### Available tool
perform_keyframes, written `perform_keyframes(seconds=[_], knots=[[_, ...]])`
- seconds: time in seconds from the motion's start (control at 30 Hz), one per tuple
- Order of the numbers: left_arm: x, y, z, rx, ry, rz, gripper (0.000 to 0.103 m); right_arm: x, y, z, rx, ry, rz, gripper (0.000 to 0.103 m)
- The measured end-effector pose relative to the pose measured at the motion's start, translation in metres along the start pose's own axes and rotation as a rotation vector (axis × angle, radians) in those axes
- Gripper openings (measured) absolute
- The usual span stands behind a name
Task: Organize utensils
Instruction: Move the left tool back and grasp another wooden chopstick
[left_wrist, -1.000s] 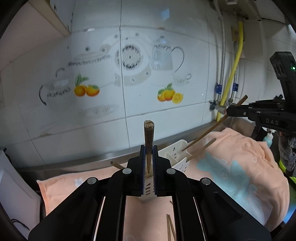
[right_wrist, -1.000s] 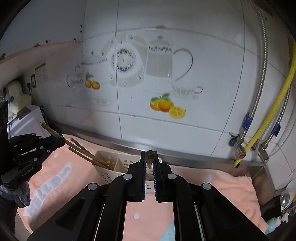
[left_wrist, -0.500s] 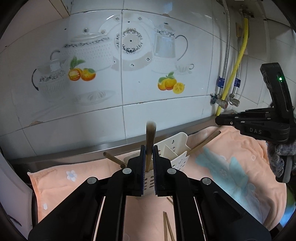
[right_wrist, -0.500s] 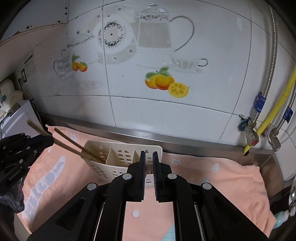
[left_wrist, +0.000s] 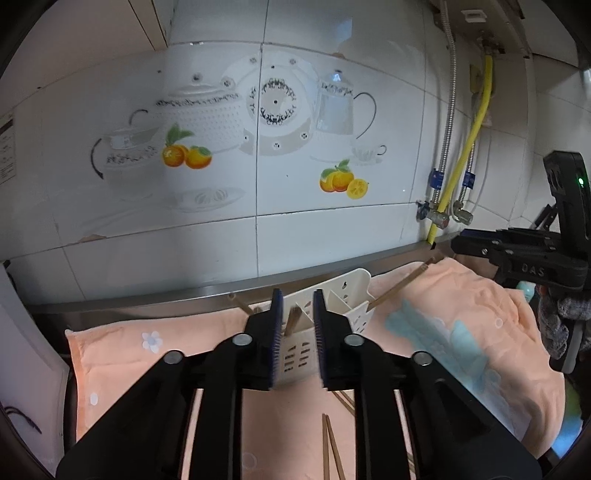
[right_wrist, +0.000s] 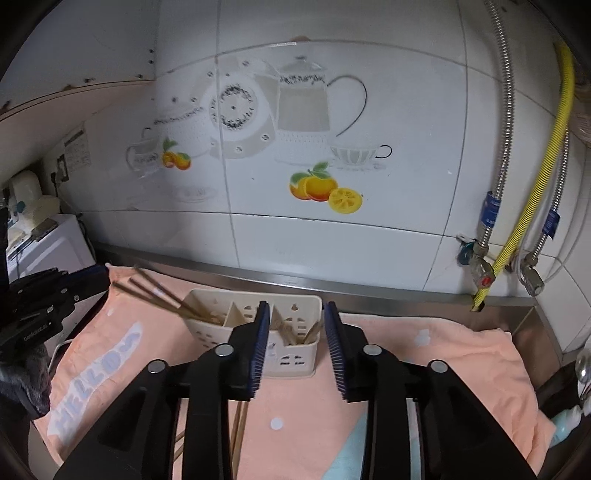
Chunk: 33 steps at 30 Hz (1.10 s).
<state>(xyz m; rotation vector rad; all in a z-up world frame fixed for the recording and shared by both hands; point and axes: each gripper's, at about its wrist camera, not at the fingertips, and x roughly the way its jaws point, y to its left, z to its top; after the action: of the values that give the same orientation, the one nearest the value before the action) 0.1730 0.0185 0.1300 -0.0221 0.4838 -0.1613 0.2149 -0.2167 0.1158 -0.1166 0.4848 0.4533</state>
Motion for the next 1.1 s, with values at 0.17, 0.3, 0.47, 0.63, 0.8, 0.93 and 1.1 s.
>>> perform_keyframes(seconds=[0.17,0.3,0.47,0.63,0.8,0.93,1.1], knots=[[-0.020,-0.003,-0.023,0.004,-0.002,-0.005,0.027,-0.018,0.016,-0.035,-0.017,-0.009,0.012,0.039],[-0.031,-0.005,-0.051,0.009,0.017,0.002,0.032,-0.022,0.028,-0.069,-0.014,0.007,0.039,0.039],[-0.035,-0.005,-0.097,0.020,0.072,0.029,0.036,-0.016,0.046,-0.122,-0.035,0.050,0.029,0.039],[-0.032,0.000,-0.136,0.002,0.140,0.028,0.037,-0.007,0.056,-0.169,-0.016,0.103,0.038,0.039],[-0.031,0.002,-0.171,-0.022,0.197,0.021,0.037,0.004,0.064,-0.208,0.012,0.166,0.055,0.038],[-0.033,0.001,-0.195,-0.033,0.230,0.021,0.037,0.015,0.068,-0.232,0.032,0.214,0.061,0.031],[-0.032,-0.004,-0.213,-0.027,0.266,0.008,0.037,0.024,0.073,-0.245,0.047,0.245,0.063,0.026]])
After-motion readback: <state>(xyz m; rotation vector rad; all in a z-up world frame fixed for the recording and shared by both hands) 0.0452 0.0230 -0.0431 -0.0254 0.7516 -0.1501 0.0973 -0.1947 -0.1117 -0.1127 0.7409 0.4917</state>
